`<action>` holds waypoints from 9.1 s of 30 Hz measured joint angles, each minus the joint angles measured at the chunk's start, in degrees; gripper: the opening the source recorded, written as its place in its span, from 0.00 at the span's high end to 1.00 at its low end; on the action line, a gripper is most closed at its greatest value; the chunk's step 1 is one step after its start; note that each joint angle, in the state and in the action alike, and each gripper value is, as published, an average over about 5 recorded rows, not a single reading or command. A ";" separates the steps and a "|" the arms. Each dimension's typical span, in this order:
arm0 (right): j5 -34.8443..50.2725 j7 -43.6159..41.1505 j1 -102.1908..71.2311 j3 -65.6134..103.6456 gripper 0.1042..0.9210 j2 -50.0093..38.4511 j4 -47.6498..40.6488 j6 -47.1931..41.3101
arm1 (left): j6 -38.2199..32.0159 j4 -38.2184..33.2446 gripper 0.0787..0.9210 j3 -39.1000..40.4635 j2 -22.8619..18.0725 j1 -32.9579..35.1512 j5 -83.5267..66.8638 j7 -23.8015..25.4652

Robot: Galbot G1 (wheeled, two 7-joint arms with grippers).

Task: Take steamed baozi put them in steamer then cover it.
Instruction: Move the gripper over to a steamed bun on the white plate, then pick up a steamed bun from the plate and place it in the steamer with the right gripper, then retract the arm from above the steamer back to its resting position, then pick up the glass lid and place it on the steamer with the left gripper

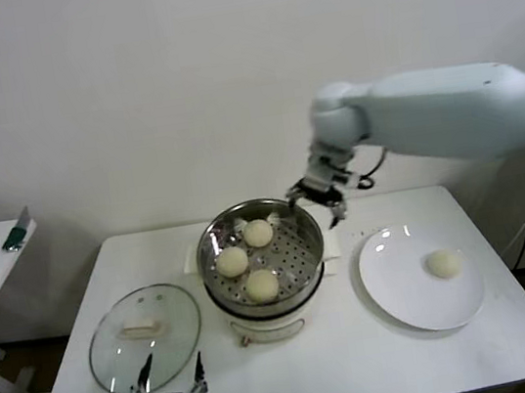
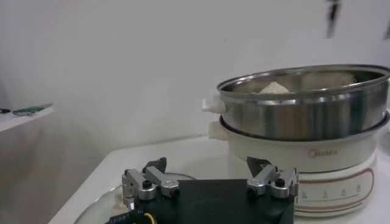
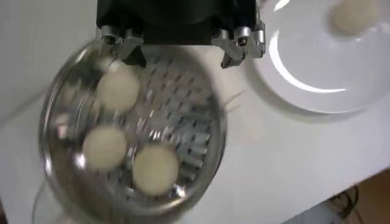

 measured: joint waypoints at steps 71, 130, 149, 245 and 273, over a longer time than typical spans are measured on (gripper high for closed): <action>16.10 2.11 -0.99 -0.89 0.34 -9.25 -6.46 -20.61 | 0.70 -0.48 0.12 -0.21 0.68 -0.67 -0.82 0.22; 31.82 15.39 -3.47 0.81 0.12 6.11 0.77 -30.71 | 0.56 -1.38 0.12 -1.59 2.03 -0.81 -2.36 -0.79; 32.08 40.91 -40.38 48.14 0.12 -23.37 7.21 -23.13 | 0.84 -0.45 0.12 -2.64 3.75 -3.45 -2.08 -2.38; 8.56 52.92 -144.27 133.68 0.12 11.11 21.61 9.86 | 1.95 40.01 0.93 -1.61 19.22 -29.44 62.62 -19.68; 2.47 56.10 -142.27 133.15 0.12 12.88 20.13 8.22 | 30.55 5.52 0.93 6.57 28.17 -35.02 53.92 3.48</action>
